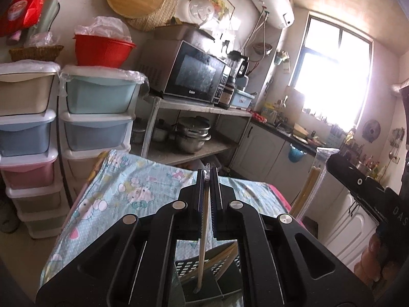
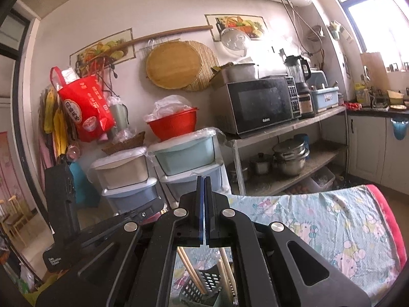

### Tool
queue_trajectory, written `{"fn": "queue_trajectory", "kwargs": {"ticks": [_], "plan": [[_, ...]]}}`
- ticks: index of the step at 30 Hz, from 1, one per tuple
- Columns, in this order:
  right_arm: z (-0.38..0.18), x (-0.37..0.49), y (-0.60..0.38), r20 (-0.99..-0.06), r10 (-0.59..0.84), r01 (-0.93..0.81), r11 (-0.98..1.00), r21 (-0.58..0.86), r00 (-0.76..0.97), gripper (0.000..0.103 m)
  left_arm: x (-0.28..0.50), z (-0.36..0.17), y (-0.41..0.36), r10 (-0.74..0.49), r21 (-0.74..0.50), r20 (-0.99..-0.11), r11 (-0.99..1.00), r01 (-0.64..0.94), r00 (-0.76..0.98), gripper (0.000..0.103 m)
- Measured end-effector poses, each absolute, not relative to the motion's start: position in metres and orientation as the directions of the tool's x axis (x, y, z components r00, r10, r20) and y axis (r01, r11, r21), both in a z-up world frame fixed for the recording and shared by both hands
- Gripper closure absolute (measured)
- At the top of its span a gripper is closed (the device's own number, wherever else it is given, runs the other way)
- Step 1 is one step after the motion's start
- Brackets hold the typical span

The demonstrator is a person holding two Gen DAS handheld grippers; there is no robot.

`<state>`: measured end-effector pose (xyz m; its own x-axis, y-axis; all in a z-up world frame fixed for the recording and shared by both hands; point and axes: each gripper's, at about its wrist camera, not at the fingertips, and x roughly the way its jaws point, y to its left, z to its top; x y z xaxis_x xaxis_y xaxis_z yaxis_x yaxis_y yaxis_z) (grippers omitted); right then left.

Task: Organize utensils
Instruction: 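Lower the chopstick into a caddy compartment with the right gripper while the left gripper lowers its own, then open the right gripper to release the chopstick while the left gripper releases its own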

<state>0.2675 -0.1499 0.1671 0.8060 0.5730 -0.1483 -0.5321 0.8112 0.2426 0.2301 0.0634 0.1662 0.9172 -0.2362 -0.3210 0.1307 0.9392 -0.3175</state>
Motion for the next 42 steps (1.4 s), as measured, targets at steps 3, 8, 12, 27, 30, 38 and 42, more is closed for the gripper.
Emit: {"fn": "queue_trajectory", "kwargs": {"ticks": [3, 8, 12, 27, 30, 38, 42], "plan": [[0.156, 0.274, -0.150, -0.170, 0.567, -0.520, 0.816, 0.254, 0.806, 0.102, 0.234, 0.158, 0.060, -0.242, -0.310, -0.341, 0.941, 0.135, 0.908, 0.101], [0.142, 0.284, -0.154, -0.196, 0.574, -0.516, 0.810, 0.278, 0.795, 0.102, 0.239, 0.145, 0.059, -0.242, -0.310, -0.363, 0.942, 0.128, 0.900, 0.101], [0.132, 0.291, -0.157, -0.218, 0.577, -0.506, 0.806, 0.306, 0.787, 0.102, 0.241, 0.136, 0.056, -0.249, -0.301, -0.386, 0.944, 0.134, 0.888, 0.100], [0.112, 0.284, -0.177, -0.256, 0.567, -0.484, 0.814, 0.322, 0.783, 0.101, 0.237, 0.117, 0.039, -0.277, -0.296, -0.412, 0.942, 0.160, 0.868, 0.100], [0.109, 0.282, -0.180, -0.273, 0.552, -0.477, 0.828, 0.296, 0.788, 0.096, 0.235, 0.111, 0.036, -0.279, -0.303, -0.427, 0.940, 0.155, 0.860, 0.100], [0.111, 0.269, -0.197, -0.263, 0.563, -0.492, 0.821, 0.292, 0.783, 0.076, 0.227, 0.107, 0.038, -0.279, -0.342, -0.422, 0.930, 0.133, 0.862, 0.100], [0.110, 0.260, -0.204, -0.274, 0.538, -0.479, 0.840, 0.257, 0.797, 0.064, 0.217, 0.106, 0.040, -0.270, -0.349, -0.418, 0.929, 0.122, 0.867, 0.074]]}}
